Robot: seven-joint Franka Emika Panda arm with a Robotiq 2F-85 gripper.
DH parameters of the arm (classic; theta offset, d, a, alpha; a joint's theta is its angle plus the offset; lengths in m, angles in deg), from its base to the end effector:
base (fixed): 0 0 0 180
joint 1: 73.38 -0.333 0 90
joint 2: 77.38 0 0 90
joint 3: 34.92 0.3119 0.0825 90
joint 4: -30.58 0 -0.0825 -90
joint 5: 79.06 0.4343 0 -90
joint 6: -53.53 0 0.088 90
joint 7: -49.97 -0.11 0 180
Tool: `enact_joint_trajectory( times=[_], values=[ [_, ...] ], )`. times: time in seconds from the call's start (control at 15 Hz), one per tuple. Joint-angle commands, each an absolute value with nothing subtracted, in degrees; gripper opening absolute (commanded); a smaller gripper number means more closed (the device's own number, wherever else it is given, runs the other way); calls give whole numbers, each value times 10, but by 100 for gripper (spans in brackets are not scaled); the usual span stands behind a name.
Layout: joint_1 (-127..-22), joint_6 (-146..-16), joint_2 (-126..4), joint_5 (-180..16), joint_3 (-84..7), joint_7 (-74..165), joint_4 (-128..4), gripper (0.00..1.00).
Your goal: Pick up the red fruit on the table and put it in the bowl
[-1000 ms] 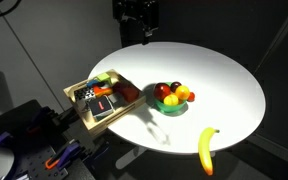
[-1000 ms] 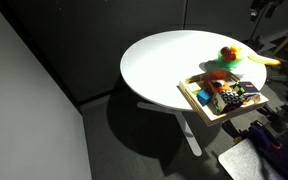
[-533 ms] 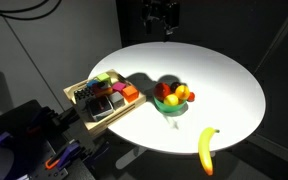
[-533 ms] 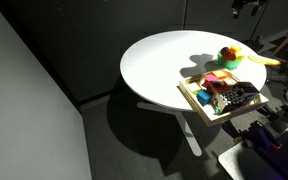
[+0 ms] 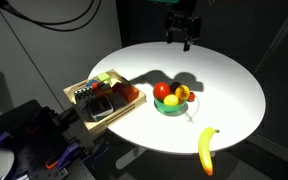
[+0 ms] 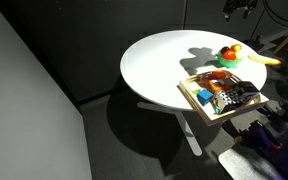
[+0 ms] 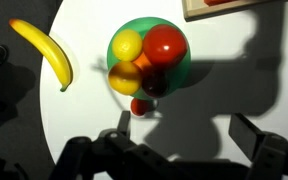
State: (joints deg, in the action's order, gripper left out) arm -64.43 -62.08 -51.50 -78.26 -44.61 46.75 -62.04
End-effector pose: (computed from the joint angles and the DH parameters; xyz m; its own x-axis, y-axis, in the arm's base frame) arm 0.6803 -0.2160 0.3325 0.9301 -0.3651 -0.0408 -0.3623 -0.9299 0.0636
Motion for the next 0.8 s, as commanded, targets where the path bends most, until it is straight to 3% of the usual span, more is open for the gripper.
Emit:
enact_joint_trajectory(
  times=[0.0,0.73],
  values=[
    [-622,-582,-440,-780,-445,463,-523,100],
    [-594,-609,-327,-786,-446,468,-441,100]
  ],
)
